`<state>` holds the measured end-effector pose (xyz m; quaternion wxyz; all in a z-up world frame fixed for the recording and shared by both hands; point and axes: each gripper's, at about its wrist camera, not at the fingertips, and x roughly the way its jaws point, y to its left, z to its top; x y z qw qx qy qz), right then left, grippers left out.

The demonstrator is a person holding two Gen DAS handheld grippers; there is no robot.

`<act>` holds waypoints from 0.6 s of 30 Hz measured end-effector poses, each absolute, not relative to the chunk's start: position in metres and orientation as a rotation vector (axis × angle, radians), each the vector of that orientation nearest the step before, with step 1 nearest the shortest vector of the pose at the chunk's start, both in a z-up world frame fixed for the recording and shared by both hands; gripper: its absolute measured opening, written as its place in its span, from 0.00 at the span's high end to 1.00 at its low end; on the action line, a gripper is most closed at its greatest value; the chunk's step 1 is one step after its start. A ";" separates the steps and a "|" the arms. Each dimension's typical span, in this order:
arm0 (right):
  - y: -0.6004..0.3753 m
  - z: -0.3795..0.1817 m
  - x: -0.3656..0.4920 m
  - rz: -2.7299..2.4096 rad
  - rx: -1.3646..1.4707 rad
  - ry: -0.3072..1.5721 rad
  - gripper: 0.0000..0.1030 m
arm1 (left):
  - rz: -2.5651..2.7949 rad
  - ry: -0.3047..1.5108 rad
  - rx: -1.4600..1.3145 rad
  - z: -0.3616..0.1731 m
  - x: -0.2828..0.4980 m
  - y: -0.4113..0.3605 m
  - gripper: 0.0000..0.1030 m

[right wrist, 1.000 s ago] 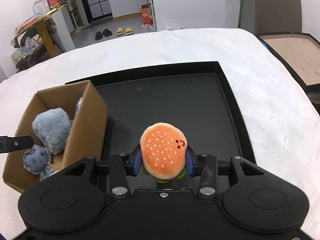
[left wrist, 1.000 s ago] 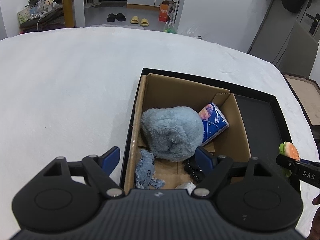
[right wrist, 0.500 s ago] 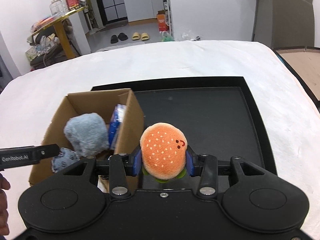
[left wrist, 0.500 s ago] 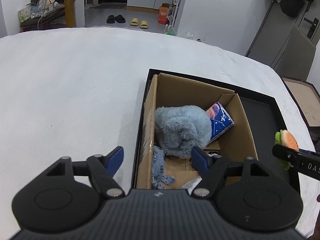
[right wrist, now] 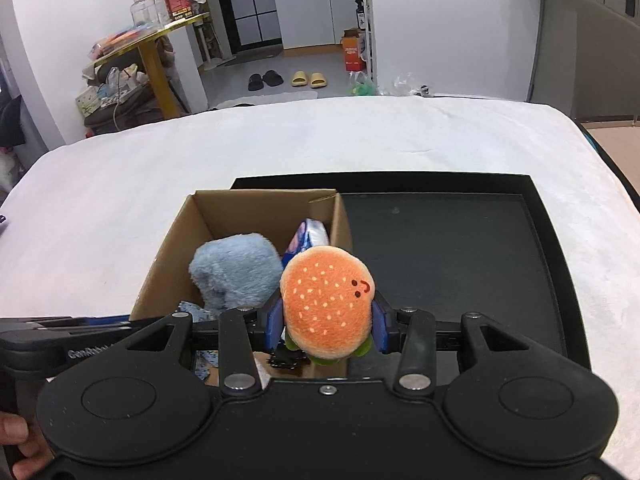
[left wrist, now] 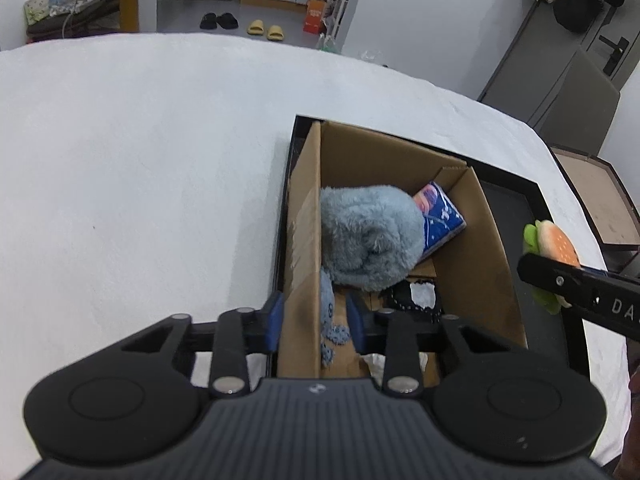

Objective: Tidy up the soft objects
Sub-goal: 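Carry the burger plush with the right gripper over the box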

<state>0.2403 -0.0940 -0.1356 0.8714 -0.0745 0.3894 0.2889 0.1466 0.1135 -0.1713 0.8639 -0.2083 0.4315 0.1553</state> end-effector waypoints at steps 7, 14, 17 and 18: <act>-0.081 -0.139 0.234 0.601 -0.178 0.825 0.59 | 0.315 0.899 -0.453 -0.175 0.145 0.117 0.84; -0.065 -0.146 0.224 0.627 -0.189 0.838 0.59 | 0.300 0.895 -0.490 -0.177 0.141 0.124 0.86; -0.059 -0.148 0.220 0.642 -0.193 0.844 0.59 | 0.298 0.894 -0.506 -0.179 0.141 0.127 0.86; -0.056 -0.149 0.220 0.647 -0.193 0.846 0.59 | 0.297 0.894 -0.505 -0.179 0.141 0.126 0.86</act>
